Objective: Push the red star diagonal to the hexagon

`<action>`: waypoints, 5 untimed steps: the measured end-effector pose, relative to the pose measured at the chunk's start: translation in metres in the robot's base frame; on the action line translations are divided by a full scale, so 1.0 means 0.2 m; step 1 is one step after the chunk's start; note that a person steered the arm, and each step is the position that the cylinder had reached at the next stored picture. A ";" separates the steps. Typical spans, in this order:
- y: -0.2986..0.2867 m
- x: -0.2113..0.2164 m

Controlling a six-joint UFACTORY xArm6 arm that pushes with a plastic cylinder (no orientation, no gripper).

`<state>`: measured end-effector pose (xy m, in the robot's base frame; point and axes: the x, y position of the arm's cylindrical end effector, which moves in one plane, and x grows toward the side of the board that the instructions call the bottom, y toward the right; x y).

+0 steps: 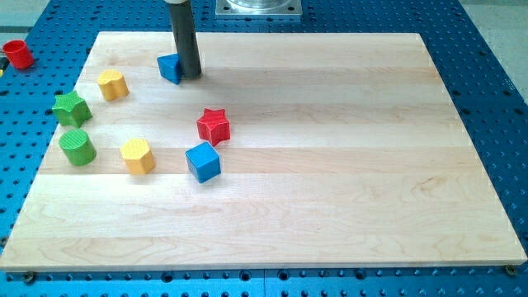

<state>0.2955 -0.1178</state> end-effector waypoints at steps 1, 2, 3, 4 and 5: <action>-0.07 0.00; -0.08 0.00; 0.02 0.16; 0.04 0.17; 0.08 0.20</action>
<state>0.3352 -0.1017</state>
